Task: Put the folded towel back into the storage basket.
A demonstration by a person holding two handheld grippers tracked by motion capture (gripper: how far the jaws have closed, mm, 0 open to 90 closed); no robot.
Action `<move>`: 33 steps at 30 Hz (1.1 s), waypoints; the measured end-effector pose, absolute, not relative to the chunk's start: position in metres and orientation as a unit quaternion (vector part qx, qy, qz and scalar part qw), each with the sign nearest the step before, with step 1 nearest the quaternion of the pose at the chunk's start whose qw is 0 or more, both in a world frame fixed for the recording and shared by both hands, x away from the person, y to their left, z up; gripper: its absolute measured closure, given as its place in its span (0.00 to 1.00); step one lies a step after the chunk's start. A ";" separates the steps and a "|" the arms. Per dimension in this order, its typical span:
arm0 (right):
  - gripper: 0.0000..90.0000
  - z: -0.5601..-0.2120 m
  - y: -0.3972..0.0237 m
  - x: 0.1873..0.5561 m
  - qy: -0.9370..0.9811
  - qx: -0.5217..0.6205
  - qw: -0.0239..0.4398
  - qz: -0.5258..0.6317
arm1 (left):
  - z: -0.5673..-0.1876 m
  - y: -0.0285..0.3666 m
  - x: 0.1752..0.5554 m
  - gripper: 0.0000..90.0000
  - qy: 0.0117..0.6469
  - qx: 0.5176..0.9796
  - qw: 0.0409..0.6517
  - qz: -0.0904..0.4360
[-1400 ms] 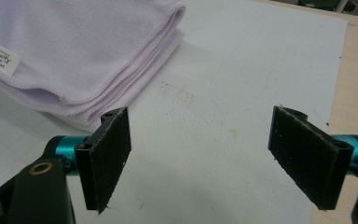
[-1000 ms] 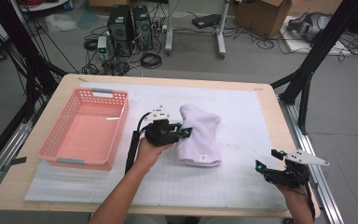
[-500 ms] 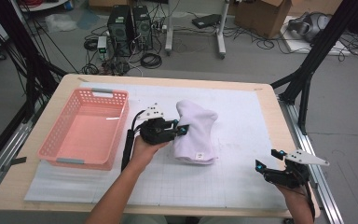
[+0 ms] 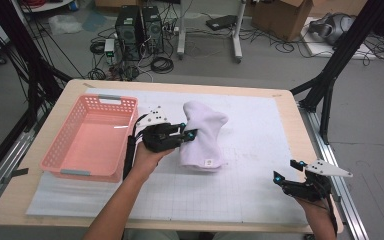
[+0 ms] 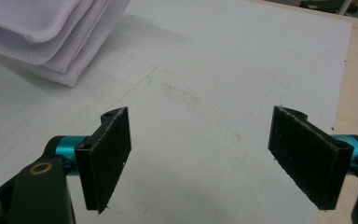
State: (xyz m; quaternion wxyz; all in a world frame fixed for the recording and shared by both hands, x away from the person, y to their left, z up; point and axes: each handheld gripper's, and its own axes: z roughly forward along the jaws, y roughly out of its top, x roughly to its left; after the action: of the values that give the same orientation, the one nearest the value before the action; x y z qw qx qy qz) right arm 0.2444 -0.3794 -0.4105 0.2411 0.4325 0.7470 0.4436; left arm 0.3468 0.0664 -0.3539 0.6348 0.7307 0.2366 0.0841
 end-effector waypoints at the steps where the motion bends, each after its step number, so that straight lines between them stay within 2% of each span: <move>1: 0.22 -0.411 -0.379 0.244 0.747 0.433 0.241 0.444 | -0.353 0.067 0.346 0.81 0.235 0.731 0.635 0.086; 33: 0.22 -0.409 -0.379 0.245 0.746 0.432 0.240 0.446 | -0.325 0.095 0.343 0.81 0.213 0.720 0.651 0.114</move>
State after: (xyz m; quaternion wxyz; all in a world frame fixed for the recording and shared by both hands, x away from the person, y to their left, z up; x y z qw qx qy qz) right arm 0.2447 -0.3787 -0.4095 0.2402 0.4317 0.7463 0.4460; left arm 0.3429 0.0950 -0.3248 0.6508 0.7198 0.2133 0.1136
